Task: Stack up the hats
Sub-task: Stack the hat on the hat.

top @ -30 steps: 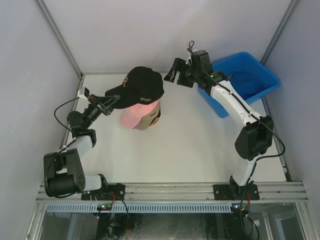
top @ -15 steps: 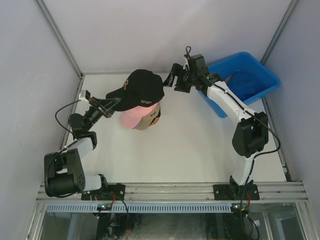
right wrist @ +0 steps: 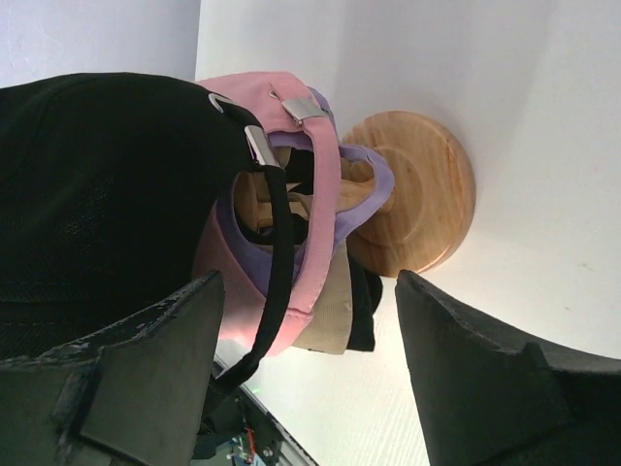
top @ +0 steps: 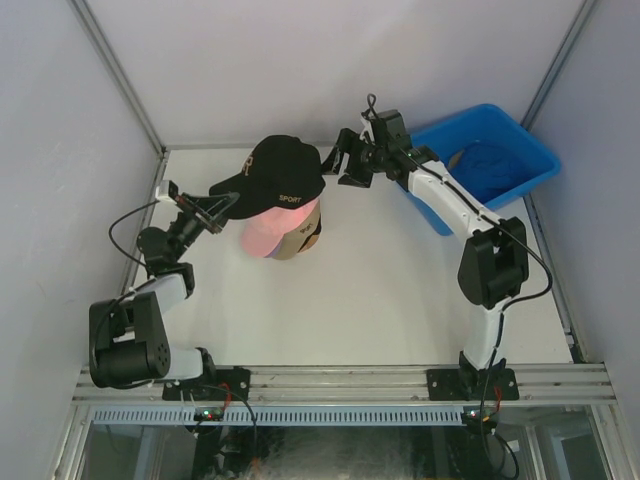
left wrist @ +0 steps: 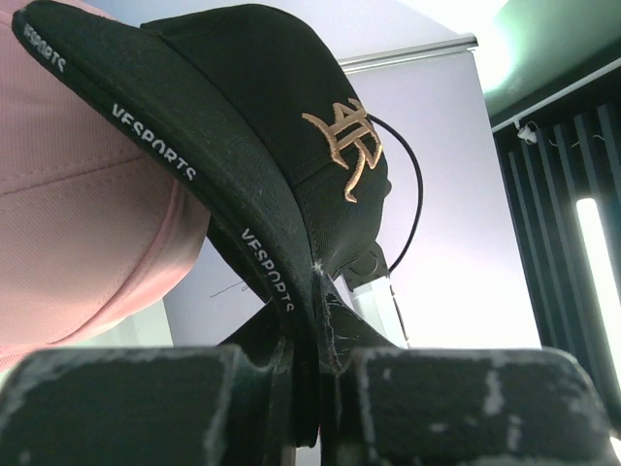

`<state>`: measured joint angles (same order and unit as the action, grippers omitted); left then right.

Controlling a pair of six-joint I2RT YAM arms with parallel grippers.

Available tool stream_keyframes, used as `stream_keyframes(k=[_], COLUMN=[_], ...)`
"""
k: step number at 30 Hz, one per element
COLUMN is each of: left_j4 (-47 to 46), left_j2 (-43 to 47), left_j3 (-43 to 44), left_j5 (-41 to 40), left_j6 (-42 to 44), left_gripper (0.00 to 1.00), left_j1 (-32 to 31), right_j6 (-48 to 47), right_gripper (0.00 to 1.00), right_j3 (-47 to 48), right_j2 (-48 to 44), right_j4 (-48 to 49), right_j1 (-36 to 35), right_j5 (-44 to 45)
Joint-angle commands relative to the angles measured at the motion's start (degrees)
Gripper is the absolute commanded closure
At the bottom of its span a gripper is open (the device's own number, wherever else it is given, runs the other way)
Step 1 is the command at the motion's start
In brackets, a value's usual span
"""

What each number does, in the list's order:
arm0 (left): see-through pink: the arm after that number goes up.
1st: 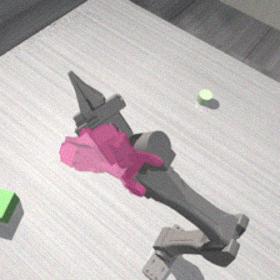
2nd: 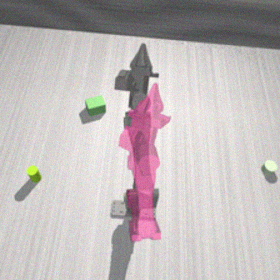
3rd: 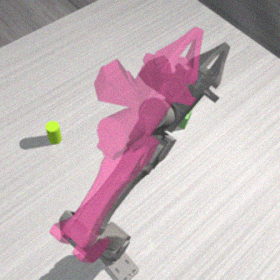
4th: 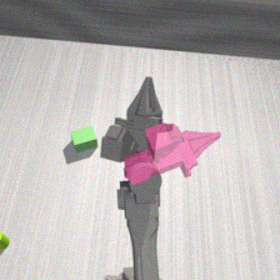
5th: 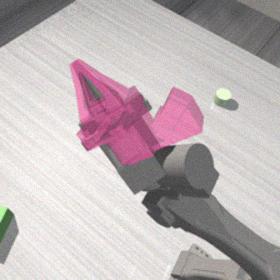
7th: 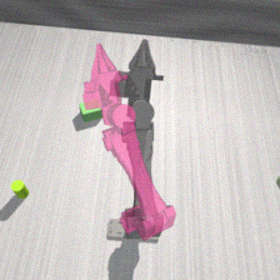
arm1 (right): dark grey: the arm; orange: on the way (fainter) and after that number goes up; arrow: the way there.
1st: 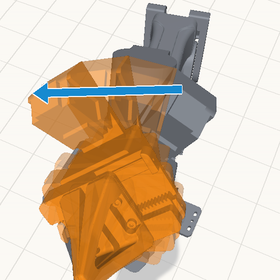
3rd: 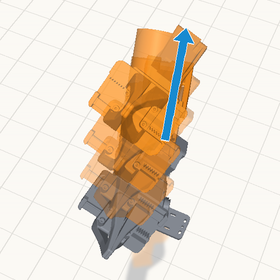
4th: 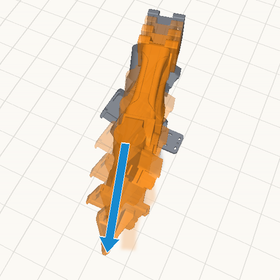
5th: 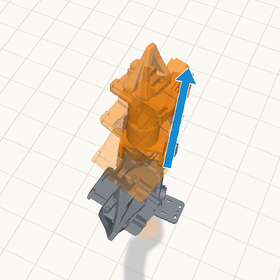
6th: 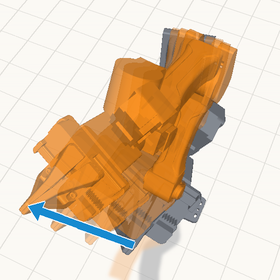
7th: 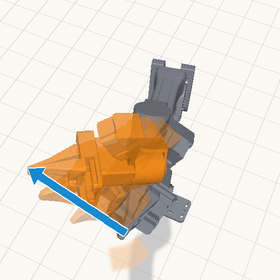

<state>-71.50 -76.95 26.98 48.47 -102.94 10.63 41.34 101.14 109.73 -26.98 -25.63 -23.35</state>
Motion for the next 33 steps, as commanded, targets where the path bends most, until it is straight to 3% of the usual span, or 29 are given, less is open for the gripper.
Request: stream_keyframes(k=[1, 33], left_j4=[-6.8, -7.2], left_j2=[-0.9, -4.2], left_j3=[-0.4, -7.1], left_j5=[-1.7, -4.1], left_j6=[-1.8, 3.3], left_gripper=[1.00, 1.00], left_j1=[0.4, 1.7], right_j6=[0.6, -4.1], right_gripper=[0.29, 0.30], right_j3=[4.4, 12.5], right_j2=[1.6, 9.9], right_j4=[0.9, -7.6], right_j1=[-0.9, -2.8], right_j5=[-2.0, 2.3])
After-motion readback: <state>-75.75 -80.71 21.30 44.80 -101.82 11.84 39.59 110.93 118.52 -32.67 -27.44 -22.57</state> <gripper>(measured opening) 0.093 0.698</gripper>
